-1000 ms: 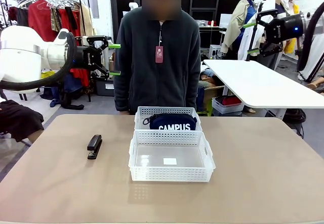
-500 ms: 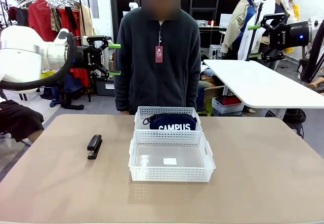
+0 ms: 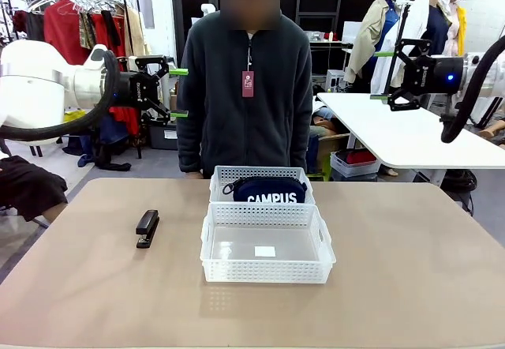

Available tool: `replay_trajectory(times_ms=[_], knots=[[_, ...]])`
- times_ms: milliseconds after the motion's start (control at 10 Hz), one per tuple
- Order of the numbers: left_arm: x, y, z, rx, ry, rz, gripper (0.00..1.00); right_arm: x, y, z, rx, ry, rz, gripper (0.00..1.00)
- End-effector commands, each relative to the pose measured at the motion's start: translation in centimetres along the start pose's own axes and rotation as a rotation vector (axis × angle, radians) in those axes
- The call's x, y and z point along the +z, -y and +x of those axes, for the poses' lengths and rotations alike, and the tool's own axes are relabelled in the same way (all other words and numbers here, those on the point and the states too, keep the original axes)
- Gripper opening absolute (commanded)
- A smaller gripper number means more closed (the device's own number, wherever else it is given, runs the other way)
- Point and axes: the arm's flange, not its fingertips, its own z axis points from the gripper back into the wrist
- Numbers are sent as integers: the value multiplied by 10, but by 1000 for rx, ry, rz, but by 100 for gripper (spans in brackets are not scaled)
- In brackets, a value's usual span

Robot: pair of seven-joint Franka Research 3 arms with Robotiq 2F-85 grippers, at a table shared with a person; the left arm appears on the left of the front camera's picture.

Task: Distribute items into two baskets.
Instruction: Pick up the Stapler that the person points to.

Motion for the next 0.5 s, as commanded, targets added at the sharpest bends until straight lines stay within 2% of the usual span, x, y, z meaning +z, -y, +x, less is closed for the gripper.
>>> replay_trajectory(times_ms=[0,400], knots=[[1,3,-1,-1,2,-1,100,2,2,5,66,-120,97,100],[1,3,-1,-1,2,-1,100,1,12,7,70,-208,47,100]])
